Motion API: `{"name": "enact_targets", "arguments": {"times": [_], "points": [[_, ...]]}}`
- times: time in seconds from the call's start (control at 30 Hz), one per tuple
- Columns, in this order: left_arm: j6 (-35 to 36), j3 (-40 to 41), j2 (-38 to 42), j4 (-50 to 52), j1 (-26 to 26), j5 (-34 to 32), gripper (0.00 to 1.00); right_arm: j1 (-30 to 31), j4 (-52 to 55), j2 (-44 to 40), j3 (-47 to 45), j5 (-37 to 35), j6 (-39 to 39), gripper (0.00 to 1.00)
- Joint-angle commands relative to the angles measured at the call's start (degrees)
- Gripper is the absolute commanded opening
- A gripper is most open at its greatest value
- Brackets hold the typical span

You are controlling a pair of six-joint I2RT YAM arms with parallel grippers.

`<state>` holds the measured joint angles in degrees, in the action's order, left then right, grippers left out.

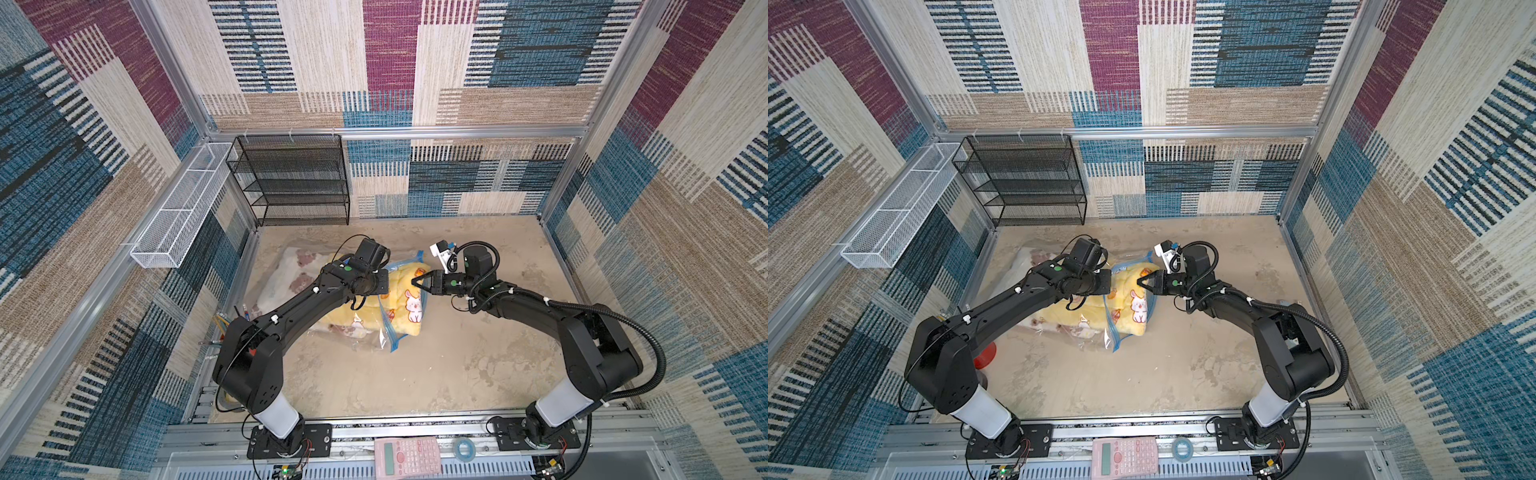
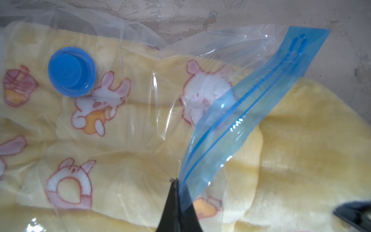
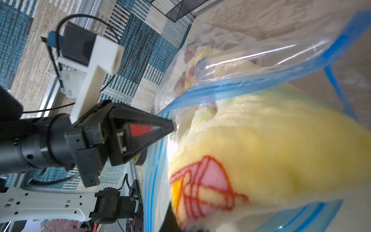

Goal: Take the blanket out of the vacuum bag
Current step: Take out the blanket from the vacuum bag.

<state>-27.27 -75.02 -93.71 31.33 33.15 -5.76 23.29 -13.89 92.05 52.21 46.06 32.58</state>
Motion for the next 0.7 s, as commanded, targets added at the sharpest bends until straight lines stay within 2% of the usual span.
{"name": "enact_targets", "arguments": {"times": [0.0, 0.03, 0.1, 0.33, 0.67], "points": [[0.4, -0.5, 0.0, 0.6, 0.0, -1.0, 0.0, 0.0, 0.8, -1.6, -0.2, -4.0, -2.9, 0.0], [0.5, -0.5, 0.0, 0.6, 0.0, -1.0, 0.0, 0.0, 4.8, -1.8, 0.8, -9.5, -4.2, 0.0], [0.5, -0.5, 0.0, 0.6, -0.1, -1.3, 0.0, -0.2, 8.3, -1.7, 1.6, -14.6, -6.5, 0.0], [0.6, -0.6, 0.1, 0.7, -0.2, -1.3, 0.0, -0.3, 5.1, -3.4, 0.2, -6.8, -7.9, 0.0], [0.8, -0.7, 0.2, 0.8, -0.1, -1.7, 0.0, -0.5, 9.6, -4.8, 0.6, -13.2, -10.8, 0.0]]}}
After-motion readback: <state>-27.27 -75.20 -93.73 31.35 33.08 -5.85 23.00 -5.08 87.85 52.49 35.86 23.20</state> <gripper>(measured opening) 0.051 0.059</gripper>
